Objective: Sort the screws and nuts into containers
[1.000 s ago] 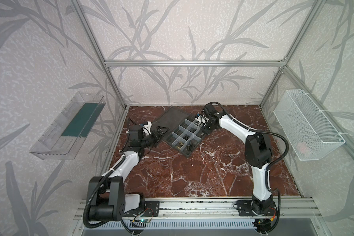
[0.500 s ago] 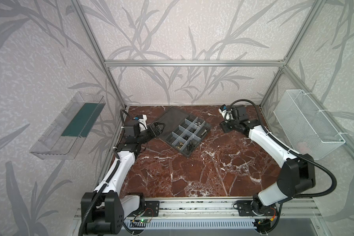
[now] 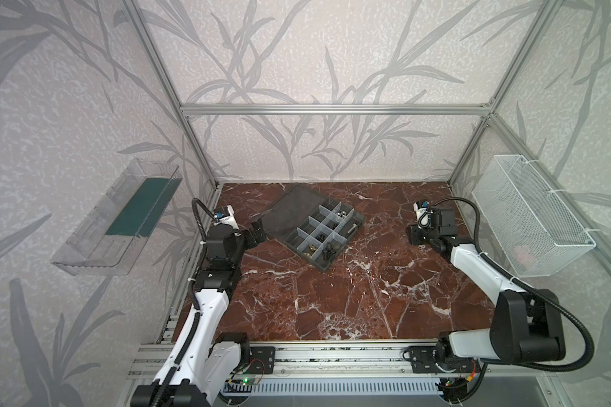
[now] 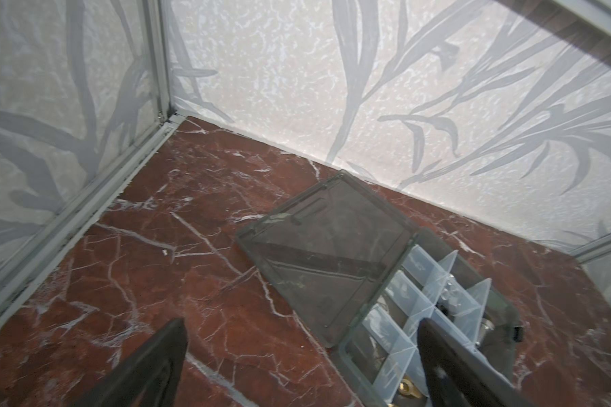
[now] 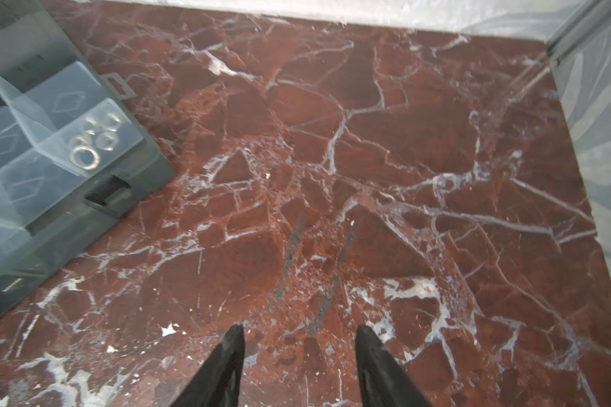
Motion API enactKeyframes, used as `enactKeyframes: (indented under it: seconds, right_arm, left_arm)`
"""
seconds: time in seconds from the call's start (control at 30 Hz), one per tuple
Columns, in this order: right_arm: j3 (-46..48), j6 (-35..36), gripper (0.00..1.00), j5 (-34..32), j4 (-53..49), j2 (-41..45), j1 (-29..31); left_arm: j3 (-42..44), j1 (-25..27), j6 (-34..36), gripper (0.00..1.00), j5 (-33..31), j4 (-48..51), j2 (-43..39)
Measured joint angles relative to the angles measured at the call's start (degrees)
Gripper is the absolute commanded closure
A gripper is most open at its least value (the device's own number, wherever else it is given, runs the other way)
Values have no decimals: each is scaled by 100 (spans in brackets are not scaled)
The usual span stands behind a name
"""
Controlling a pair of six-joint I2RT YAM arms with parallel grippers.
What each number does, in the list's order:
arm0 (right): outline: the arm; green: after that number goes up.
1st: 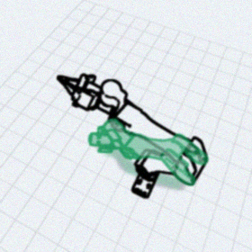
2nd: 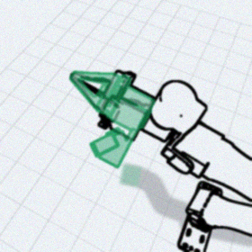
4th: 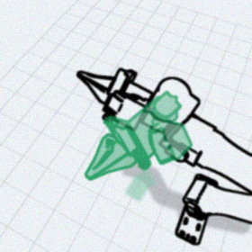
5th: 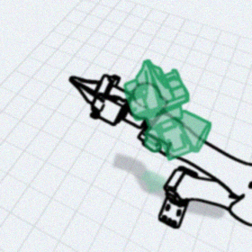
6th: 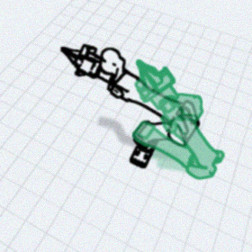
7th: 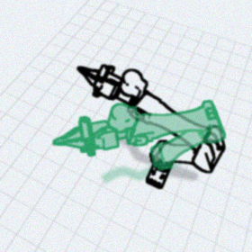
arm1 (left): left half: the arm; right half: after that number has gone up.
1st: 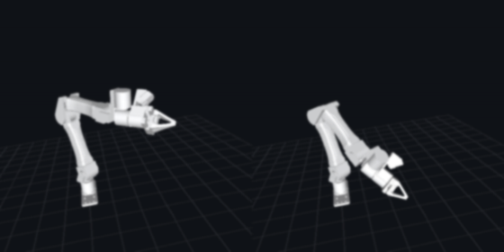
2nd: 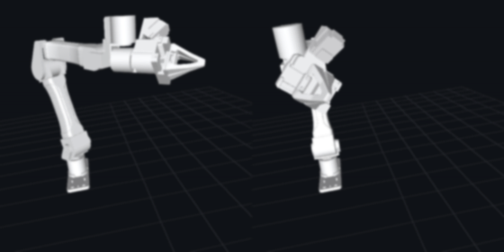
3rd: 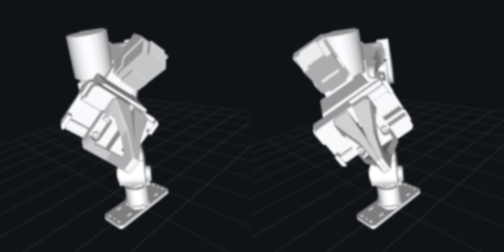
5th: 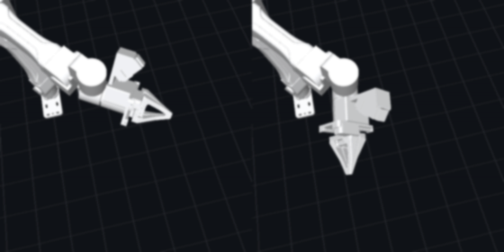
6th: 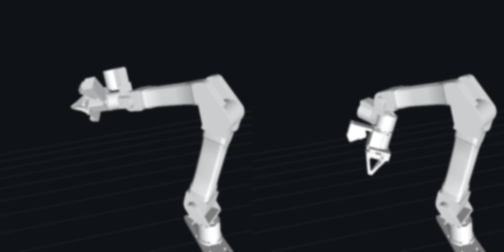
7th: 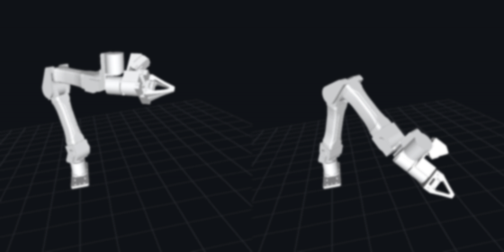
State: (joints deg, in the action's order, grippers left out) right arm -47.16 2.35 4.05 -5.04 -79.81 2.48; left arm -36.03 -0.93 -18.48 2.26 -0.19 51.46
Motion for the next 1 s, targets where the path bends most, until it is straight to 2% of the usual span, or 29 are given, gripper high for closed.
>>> enactKeyframes:
  seconds: [0.43, 0.67, 1.0]
  right_arm:
    - [1696, -35, 48, -17, 3049, -437, -28]
    - [1827, -17, 47, 94, 3980, -743, -24]
    - [1943, 11, 41, 94, 4557, -809, 22]
  left_arm:
    - [1189, 0, 695, 1, -1058, -1587, 177]
    - [1475, 0, 962, 0, -1360, -2262, 474]
    - [1556, 0, 1250, 0, -1626, -2909, 1182]
